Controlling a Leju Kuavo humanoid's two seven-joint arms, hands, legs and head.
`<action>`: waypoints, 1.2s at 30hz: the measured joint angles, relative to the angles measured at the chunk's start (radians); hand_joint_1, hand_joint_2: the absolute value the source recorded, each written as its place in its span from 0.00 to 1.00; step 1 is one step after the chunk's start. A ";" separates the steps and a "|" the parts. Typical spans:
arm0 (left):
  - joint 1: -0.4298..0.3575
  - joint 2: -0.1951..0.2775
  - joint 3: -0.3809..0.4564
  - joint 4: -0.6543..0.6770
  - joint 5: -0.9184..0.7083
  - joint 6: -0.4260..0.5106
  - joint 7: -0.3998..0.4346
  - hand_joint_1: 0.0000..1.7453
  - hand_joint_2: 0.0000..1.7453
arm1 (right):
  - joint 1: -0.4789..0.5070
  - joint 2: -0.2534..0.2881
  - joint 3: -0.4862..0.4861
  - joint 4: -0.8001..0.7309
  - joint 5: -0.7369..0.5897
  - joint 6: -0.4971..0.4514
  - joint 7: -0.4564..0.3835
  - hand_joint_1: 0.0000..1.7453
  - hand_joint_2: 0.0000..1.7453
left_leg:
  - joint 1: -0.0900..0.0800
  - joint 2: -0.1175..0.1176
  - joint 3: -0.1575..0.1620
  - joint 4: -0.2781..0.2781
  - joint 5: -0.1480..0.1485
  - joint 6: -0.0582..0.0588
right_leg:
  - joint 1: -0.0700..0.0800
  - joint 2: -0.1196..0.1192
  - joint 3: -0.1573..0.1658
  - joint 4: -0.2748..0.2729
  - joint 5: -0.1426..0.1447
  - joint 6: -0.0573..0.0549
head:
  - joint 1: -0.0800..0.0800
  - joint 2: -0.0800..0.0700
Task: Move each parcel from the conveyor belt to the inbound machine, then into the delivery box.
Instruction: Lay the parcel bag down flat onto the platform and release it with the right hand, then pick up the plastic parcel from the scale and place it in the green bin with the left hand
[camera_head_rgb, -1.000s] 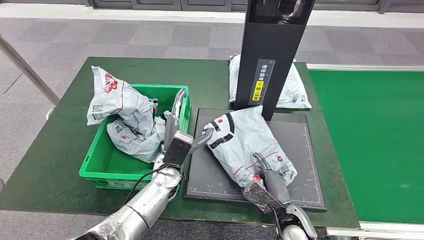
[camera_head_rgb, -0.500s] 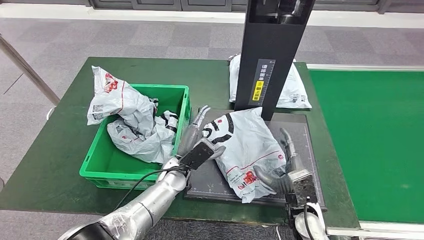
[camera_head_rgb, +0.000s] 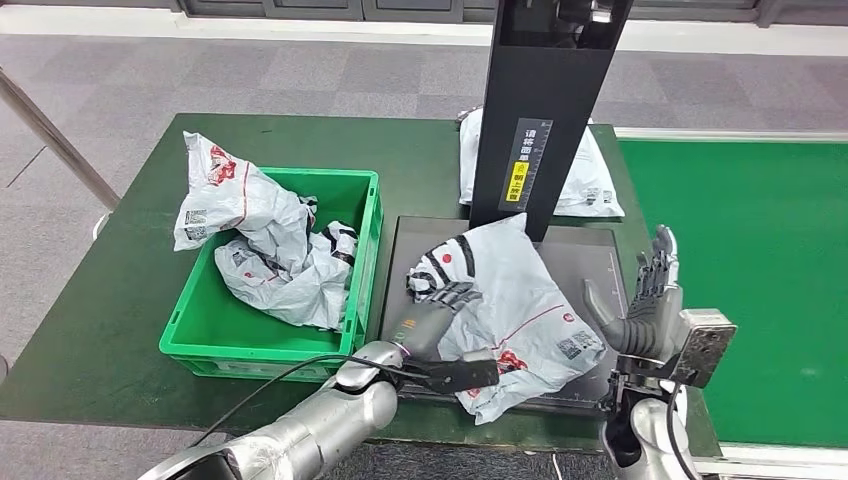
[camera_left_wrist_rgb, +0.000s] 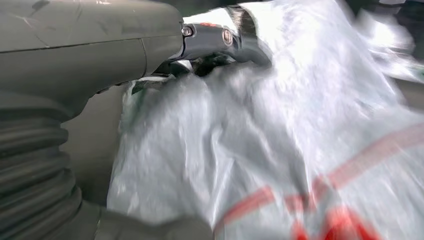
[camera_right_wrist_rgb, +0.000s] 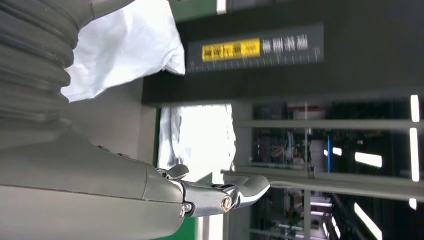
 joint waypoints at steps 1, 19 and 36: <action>-0.009 -0.003 -0.040 0.000 -0.036 -0.022 0.028 1.00 1.00 | -0.005 0.000 -0.012 0.007 -0.006 0.008 0.001 0.00 1.00 | 0.000 -0.001 0.000 0.000 0.000 0.000 | 0.000 -0.001 0.001 0.000 0.000 0.000 | 0.000 0.000; -0.004 -0.010 -0.133 -0.016 0.121 0.294 -0.085 1.00 1.00 | -0.011 0.004 -0.067 0.040 0.005 0.011 0.041 0.00 1.00 | 0.000 -0.001 0.000 0.000 0.000 0.000 | 0.000 0.000 0.000 0.000 0.000 0.000 | 0.000 0.000; 0.060 -0.010 0.315 -0.281 -0.032 0.352 -0.399 1.00 1.00 | 0.013 0.006 -0.069 0.045 -0.004 -0.003 0.051 0.00 1.00 | 0.000 0.001 -0.001 0.000 0.000 0.000 | 0.000 0.001 -0.001 0.001 0.000 0.000 | 0.000 0.000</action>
